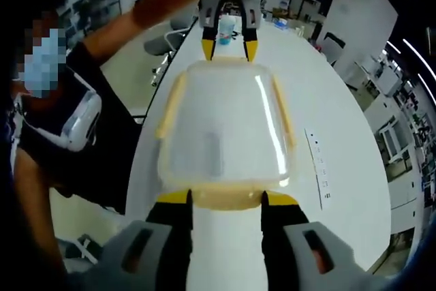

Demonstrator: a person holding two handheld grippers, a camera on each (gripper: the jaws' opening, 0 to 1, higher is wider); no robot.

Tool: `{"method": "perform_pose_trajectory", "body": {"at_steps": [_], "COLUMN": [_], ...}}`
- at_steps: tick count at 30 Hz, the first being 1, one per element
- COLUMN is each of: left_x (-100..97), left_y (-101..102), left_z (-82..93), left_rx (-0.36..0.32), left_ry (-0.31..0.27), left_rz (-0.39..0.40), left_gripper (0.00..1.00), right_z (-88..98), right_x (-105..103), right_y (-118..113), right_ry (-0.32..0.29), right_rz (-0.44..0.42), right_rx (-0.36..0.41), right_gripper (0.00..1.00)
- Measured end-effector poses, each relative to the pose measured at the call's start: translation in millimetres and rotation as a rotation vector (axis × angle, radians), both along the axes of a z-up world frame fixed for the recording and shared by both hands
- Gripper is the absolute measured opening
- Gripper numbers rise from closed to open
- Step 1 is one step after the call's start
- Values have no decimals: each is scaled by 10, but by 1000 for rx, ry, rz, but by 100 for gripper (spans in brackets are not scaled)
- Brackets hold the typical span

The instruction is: Snap each plastic latch of the storage box into its locked position after aligning the lid with the box until every specified latch is closed and the lid sits flush.

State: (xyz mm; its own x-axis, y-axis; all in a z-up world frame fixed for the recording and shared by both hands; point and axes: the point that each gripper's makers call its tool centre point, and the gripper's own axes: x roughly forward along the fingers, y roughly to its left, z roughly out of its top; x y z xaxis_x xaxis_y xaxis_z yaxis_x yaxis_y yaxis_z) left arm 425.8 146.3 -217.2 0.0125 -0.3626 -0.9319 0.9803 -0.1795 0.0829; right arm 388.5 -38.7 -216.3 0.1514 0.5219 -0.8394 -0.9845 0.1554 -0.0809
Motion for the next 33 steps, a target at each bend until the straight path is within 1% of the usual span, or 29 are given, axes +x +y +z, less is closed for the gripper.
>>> {"method": "perform_pose_trajectory", "body": {"at_steps": [5,6,7,10,13,18,22,26,33], "left_x": [-16,-34,-37,-27,-37,-47,-57,-72,-140], "left_y": [14,30,33,56,64,92,86,96,117], "left_z": [-73,-116,-132,-162,-167,-238,-236,-234,-299], "left_rx": [20,37,40,46,40,55,49,41,43], "left_ry": [-7,-7,-5,-8,-7,-24,-24,-20,-11], "left_rz": [1,-2,-3,-1,-3,-6,-3,-5,-3], "left_gripper": [36,36,36,36,36,36,36,36,36], "right_z": [-68,-103,-139,-159,-165,-151,-190,-191,-235], "right_x": [-14,-35,-41,-35,-34,-49,-54,-75,-134], "right_y": [25,48,49,58,58,91,83,88,110], "right_ry": [0,6,5,3,0,-22,-21,-21,-20], "right_rz": [-3,1,1,-2,-2,0,-1,-1,7], "right_rx": [-2,-5,-17,-15,-17,1,-11,-2,2], "right_gripper": [35,35,35,35,35,35,35,35,35]}}
